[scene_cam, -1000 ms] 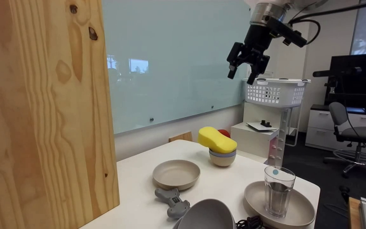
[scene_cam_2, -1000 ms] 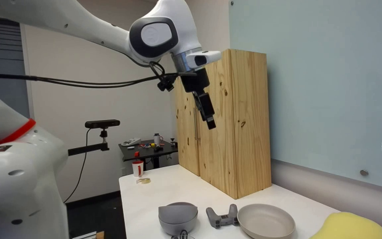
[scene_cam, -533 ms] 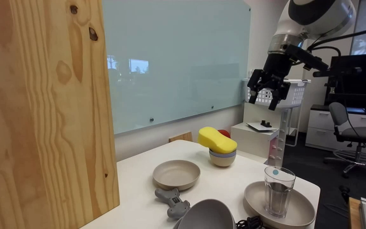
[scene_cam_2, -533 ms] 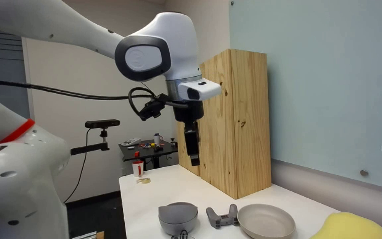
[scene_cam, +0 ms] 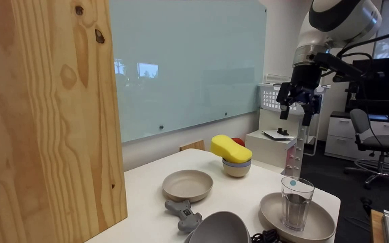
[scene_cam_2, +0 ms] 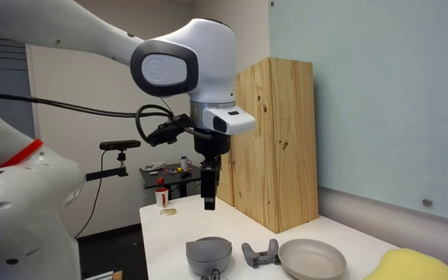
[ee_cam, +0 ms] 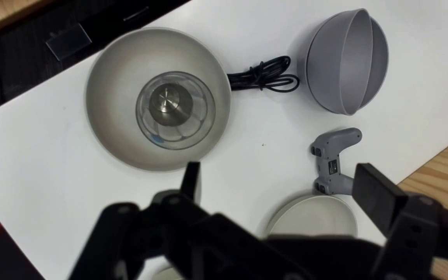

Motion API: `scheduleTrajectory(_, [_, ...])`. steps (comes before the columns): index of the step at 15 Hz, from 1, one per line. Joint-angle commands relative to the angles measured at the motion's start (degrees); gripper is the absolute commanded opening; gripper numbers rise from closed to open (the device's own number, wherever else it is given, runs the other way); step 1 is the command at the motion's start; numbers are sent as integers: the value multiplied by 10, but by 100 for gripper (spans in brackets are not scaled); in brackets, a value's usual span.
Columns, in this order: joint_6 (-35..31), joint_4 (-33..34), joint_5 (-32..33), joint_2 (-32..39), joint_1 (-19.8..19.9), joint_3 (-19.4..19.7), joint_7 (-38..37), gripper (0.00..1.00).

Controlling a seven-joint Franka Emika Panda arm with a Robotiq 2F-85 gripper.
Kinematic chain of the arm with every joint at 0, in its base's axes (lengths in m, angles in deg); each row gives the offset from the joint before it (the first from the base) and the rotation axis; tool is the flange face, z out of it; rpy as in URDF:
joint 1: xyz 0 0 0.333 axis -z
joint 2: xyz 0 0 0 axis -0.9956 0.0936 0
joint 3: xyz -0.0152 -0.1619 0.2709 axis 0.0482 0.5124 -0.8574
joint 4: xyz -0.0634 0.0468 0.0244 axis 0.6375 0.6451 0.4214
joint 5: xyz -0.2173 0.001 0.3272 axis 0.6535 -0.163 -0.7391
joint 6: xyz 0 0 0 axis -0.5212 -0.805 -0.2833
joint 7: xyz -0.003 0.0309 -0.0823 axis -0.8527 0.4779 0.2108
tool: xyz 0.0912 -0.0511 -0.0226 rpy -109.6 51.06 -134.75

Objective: Remove the glass cup from the grey plate.

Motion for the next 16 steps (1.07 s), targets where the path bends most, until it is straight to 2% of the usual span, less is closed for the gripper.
scheduleTrajectory(1, [-6, -17, 48, 16, 41, 0, 41, 100])
scheduleTrajectory(3, [-5, -12, 82, 28, 45, 2, 75, 100])
scheduleTrajectory(7, [-14, 8, 107, 58, 18, 6, 157, 100])
scheduleTrajectory(8, [-12, 16, 102, 64, 11, 5, 166, 100])
scheduleTrajectory(9, [-7, 2, 96, 34, 27, -2, 129, 100])
scheduleTrajectory(14, [-12, 10, 96, 49, 16, -3, 150, 100])
scheduleTrajectory(16, [-33, 7, 106, 74, 6, 8, 197, 100])
